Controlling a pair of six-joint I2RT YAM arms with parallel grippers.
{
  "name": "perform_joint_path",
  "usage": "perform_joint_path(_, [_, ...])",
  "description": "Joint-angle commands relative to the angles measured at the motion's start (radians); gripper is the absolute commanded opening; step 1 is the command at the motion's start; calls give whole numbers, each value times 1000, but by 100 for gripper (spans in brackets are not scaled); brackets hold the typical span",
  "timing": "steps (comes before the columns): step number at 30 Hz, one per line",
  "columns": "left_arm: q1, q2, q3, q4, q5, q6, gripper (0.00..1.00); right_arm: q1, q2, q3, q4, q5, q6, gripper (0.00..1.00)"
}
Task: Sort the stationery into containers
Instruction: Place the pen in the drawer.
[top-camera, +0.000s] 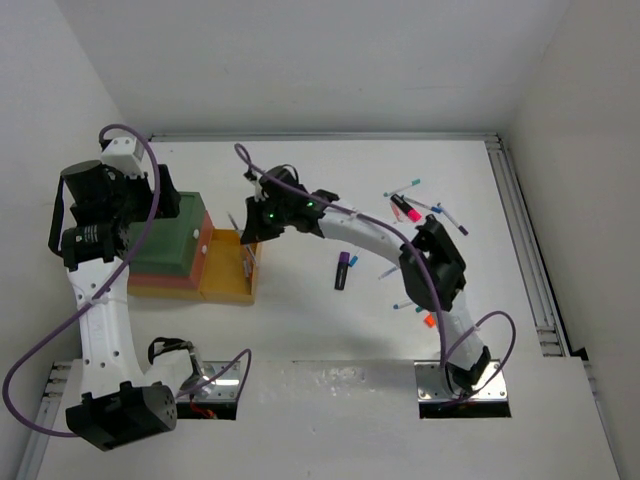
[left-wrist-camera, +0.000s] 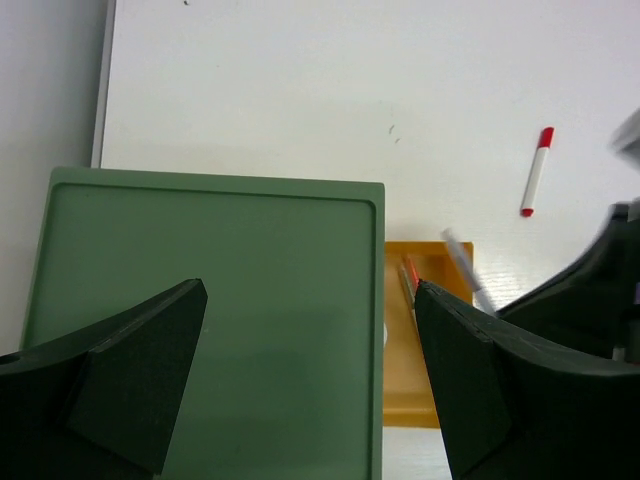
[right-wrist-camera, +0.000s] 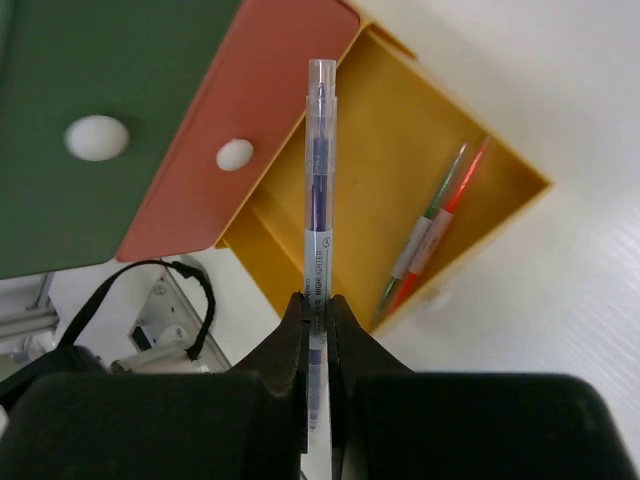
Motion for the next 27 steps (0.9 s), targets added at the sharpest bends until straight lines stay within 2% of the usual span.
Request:
perform_joint_path(1, [9, -11, -3, 47, 40, -39, 92, 39, 53, 66, 61, 66, 50, 0])
perform_joint_path(9, [30, -9, -18, 77, 57, -58, 92, 89, 135, 92, 113, 84, 84, 1])
perform_joint_path(12, [32, -8, -18, 75, 52, -59, 92, 94, 148, 106, 121, 71, 80, 22])
perform_joint_path(13, [32, -11, -18, 75, 52, -58, 92, 93, 151, 117, 118, 67, 74, 36])
perform_joint_path(16, [30, -11, -11, 72, 46, -56, 92, 80, 123, 123, 96, 70, 44, 46])
perform_joint_path(21, [30, -1, 5, 66, 55, -47, 92, -4, 2, 57, 18, 67, -67, 43])
perform_joint_path(23, [26, 11, 31, 46, 52, -24, 92, -73, -73, 28, -91, 52, -166, 39])
perform_joint_path(27, [24, 19, 54, 28, 61, 43, 92, -214, -171, -65, -363, 54, -442, 41])
